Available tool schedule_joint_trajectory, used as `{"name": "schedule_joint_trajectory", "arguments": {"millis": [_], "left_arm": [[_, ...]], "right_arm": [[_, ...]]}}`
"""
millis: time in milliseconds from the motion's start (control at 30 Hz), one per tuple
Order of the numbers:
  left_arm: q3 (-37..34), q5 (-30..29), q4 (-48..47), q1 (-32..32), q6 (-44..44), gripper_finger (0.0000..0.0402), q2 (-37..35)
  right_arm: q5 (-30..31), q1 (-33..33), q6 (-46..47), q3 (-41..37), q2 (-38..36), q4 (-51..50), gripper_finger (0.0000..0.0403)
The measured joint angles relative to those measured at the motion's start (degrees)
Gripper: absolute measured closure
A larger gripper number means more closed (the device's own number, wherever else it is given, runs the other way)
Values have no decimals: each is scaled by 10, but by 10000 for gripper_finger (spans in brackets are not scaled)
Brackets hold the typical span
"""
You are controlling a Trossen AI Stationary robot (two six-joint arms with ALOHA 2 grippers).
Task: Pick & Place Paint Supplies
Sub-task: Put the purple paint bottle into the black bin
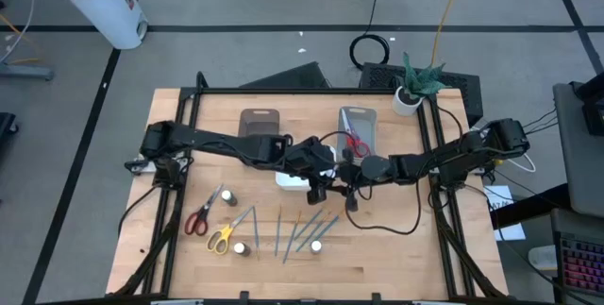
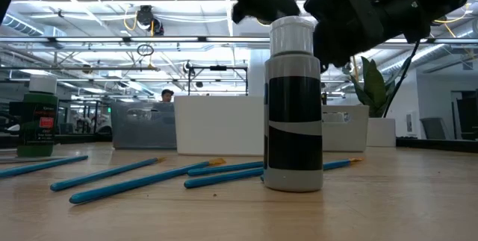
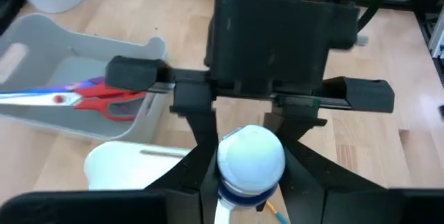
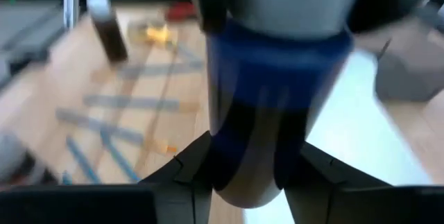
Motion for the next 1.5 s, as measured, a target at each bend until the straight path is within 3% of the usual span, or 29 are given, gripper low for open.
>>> {"name": "schedule_joint_trajectory", "arguments": {"millis": [167,300,400,533,633,767,900,1000,1200,1500], "left_arm": [[-1,-43,-34,6,9,281,-81],[4,-173,-98,15,12,281,-151],[1,-244,-171,15,-21,281,-179],[-49,-290,-168,33,-58,281,-231],[-135,-310,-139,58,-79,281,-275],[-283,-291,-57,120,-113,281,-327],[-423,-218,71,197,-145,281,-370],[-491,-192,130,244,-165,281,-375],[-554,-151,158,309,-200,281,-372],[-580,-161,184,312,-193,281,-344]], "right_arm": [[7,-1,16,2,-12,-3,228],[-23,4,20,-10,-30,-71,197],[-5,7,21,0,-61,-71,182],[-14,9,31,-4,-76,-109,175],[-7,8,49,-1,-98,-93,177],[-9,16,50,-4,-106,-116,182],[-7,23,46,-1,-114,-95,186],[-8,23,39,-3,-112,-102,186],[-7,23,35,-3,-112,-86,188],[-7,23,35,-2,-113,-81,190]]}}
